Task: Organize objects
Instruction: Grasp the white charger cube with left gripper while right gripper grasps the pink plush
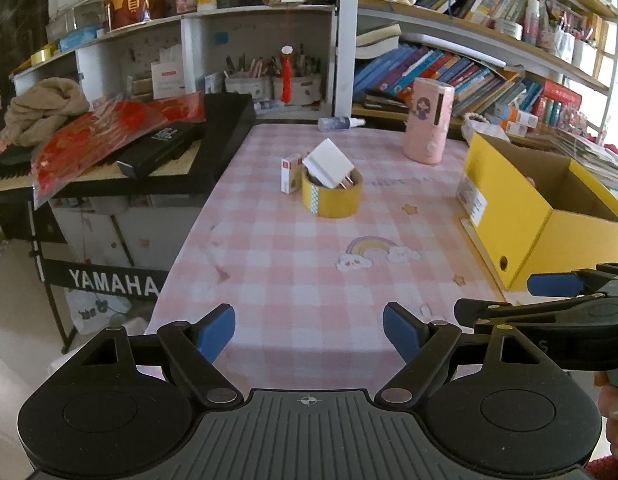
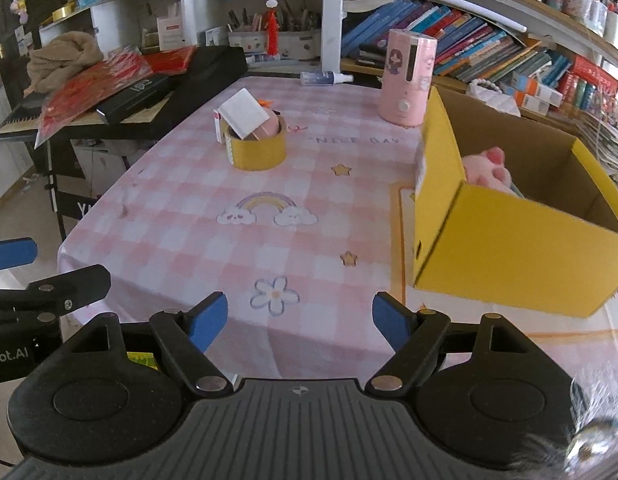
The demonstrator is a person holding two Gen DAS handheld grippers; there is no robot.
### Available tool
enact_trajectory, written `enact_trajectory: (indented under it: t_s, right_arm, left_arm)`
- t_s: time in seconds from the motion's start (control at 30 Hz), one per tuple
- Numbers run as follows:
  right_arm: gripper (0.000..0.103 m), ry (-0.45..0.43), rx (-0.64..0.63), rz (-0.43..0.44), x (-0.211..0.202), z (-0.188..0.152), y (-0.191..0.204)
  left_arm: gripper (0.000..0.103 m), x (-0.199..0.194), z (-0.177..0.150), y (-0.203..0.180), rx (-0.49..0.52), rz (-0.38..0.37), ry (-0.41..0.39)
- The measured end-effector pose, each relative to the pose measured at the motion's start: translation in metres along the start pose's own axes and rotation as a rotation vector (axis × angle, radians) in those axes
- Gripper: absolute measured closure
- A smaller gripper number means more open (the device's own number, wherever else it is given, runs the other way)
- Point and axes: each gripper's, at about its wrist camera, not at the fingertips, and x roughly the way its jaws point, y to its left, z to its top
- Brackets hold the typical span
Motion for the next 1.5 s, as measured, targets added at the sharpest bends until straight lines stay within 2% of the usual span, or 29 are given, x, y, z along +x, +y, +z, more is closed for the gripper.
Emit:
enact_trajectory:
  t_s: [0.5,0.97,1.3,1.5]
  right_arm:
    - [0.025,-0.023,-0.027,0.028,0.058,0.07,-0.019]
    - [0.025,-0.026,-0.043,0.078,0.107,0.116,-0.031]
    - [0.025,-0.085,0.058,0.054,0.13,0.16,-0.049]
    - [0.025,-0.127,0.095,0.025,0.135,0.176,-0.06]
  left_arm:
    - [0.02,0.06,0.052,-0.001,-0.023,0.027,0.0]
    - [0.02,0.105,0.086,-0.002,-0.038,0.058,0.019]
    - [0.021,0.147,0.126,-0.007,-0.059,0.016,-0.015]
    - [0.023,0.184,0.137,-0.008,-0.153,-0.038,0.031]
